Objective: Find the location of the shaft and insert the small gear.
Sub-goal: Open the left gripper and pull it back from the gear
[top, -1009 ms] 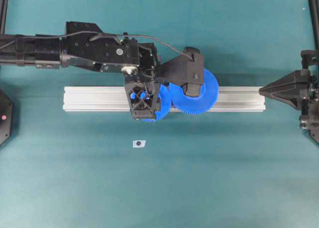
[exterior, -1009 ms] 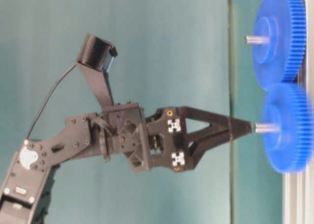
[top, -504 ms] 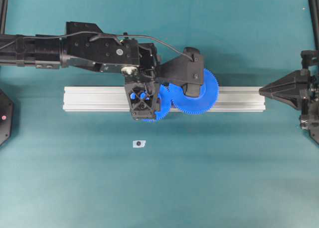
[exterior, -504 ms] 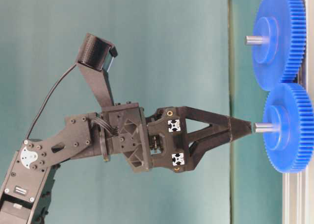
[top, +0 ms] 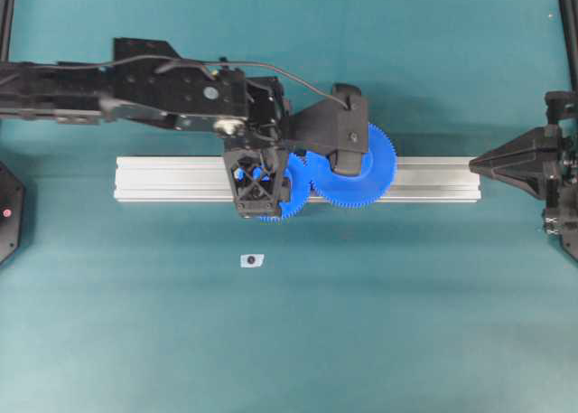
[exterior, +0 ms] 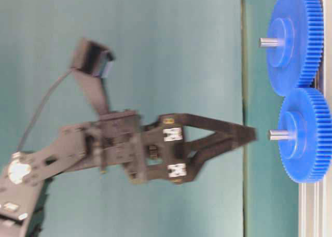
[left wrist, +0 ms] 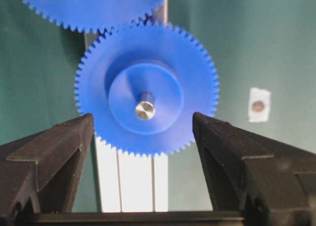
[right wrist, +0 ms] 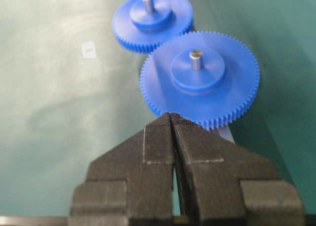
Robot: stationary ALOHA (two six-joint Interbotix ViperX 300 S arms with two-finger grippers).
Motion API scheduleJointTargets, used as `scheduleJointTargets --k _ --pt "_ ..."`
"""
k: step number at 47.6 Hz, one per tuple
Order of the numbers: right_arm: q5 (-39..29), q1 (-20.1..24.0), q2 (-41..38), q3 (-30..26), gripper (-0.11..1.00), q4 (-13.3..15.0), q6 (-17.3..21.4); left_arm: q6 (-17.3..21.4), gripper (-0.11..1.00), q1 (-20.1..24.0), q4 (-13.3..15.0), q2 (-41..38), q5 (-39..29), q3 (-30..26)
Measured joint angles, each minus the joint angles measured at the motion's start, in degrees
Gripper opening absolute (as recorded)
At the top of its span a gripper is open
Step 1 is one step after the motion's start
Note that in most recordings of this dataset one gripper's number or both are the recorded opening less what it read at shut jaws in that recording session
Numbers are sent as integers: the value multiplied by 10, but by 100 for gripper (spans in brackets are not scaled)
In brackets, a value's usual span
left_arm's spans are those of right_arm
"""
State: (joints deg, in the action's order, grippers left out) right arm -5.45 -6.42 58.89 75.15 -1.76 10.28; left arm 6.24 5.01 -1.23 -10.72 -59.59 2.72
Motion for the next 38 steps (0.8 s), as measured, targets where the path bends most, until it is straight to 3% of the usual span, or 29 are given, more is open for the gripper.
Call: scheduleJointTargets --k 38 --pt "0 -1 0 0 2 0 0 0 77 -2 -1 52 1 0"
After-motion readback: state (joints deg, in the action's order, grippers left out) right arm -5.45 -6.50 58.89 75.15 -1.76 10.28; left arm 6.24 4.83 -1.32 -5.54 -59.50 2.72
